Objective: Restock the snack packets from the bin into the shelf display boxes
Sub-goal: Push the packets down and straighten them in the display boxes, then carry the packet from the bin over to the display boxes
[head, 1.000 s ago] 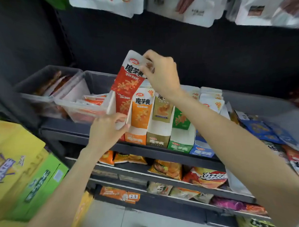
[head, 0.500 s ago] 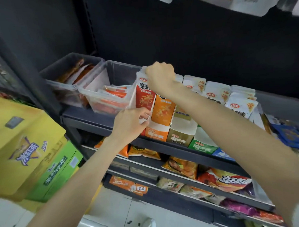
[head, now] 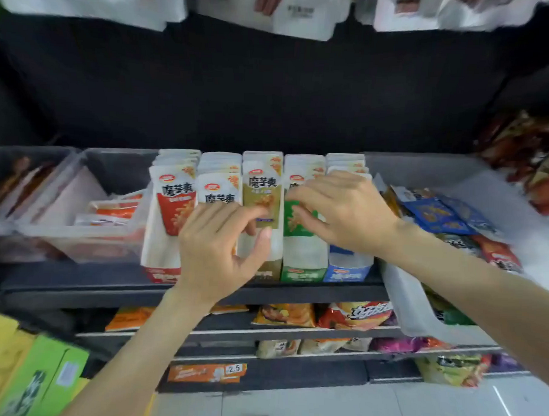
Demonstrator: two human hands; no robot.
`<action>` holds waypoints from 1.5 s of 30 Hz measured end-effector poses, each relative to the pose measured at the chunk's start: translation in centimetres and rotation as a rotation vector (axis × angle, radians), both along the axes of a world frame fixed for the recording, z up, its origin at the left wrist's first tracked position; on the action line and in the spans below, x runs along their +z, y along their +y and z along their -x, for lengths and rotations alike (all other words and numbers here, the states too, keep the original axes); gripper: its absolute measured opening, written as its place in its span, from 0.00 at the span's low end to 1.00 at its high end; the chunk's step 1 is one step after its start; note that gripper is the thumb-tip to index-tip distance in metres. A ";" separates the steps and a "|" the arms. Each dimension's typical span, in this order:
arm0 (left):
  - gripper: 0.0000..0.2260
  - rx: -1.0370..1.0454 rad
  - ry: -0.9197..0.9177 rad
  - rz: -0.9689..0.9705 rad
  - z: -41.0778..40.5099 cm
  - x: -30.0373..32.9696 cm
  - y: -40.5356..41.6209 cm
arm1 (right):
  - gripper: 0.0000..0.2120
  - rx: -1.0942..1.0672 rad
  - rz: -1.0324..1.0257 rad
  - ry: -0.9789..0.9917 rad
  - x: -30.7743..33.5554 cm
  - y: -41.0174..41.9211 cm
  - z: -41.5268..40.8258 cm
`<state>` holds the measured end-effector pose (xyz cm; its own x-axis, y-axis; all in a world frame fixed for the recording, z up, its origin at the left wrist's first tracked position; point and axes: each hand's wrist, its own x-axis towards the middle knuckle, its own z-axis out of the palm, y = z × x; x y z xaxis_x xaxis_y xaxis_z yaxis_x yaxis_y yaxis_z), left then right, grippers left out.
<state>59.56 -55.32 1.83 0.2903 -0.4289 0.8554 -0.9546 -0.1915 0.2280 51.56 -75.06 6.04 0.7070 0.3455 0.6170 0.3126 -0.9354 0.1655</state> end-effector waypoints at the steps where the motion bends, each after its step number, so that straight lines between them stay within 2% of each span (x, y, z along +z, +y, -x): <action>1: 0.09 -0.061 -0.021 0.004 0.7 0.3 -1.7 | 0.06 -0.053 -0.005 0.008 -0.1 -1.9 2.3; 4: 0.09 -0.216 0.002 -0.077 2.7 1.0 -7.0 | 0.06 -0.283 -0.093 -0.010 -1.2 -8.1 8.2; 7: 0.12 -0.227 0.031 -0.274 3.5 0.9 -12.2 | 0.09 -0.509 -0.167 0.086 -2.3 -14.3 12.2; 11: 0.17 -0.183 0.063 -0.550 3.4 0.5 -18.2 | 0.13 -0.568 0.011 0.259 -4.2 -20.0 12.9; 14: 0.20 -0.148 0.058 -0.719 3.5 0.5 -21.2 | 0.20 -0.566 0.153 0.510 -5.3 -21.7 10.8; 17: 0.21 -0.134 -0.004 -0.805 3.6 0.3 -22.4 | 0.30 -0.591 0.086 0.841 -6.4 -21.7 10.3; 18: 0.21 -0.138 -0.023 -0.813 3.7 0.2 -22.6 | 0.32 -0.574 0.070 0.893 -6.7 -21.5 10.9; 22: 0.22 -0.202 -0.112 -0.821 4.6 0.8 -24.6 | 0.36 -0.386 0.098 0.812 -7.0 -20.7 14.9; 26: 0.31 -0.271 -0.248 -0.961 6.0 0.7 -28.2 | 0.27 -0.298 0.131 0.701 -6.6 -21.0 17.7; 28: 0.38 -0.195 -0.230 -1.135 6.9 0.6 -29.5 | 0.22 -0.300 0.119 0.612 -6.3 -21.4 18.3; 30: 0.41 -0.139 -0.226 -1.240 7.8 0.2 -30.6 | 0.21 -0.370 0.101 0.599 -6.1 -21.9 18.7; 34: 0.42 -0.158 -0.153 -1.259 9.1 -0.9 -31.5 | 0.23 -0.421 0.051 0.641 -6.7 -22.2 19.2; 37: 0.39 -0.192 0.004 -1.311 9.3 -0.7 -31.5 | 0.21 -0.406 -0.014 0.624 -6.6 -22.4 19.4; 41: 0.31 -0.268 0.200 -1.184 9.5 1.0 -30.3 | 0.18 -0.446 -0.203 0.498 -5.1 -22.4 19.3; 43: 0.28 -0.271 0.115 -1.046 9.3 1.7 -28.9 | 0.17 -0.465 -0.322 0.362 -4.0 -22.0 19.2; 45: 0.21 -0.315 -0.079 -0.811 8.8 2.6 -27.1 | 0.20 -0.473 -0.373 0.271 -3.0 -21.2 18.9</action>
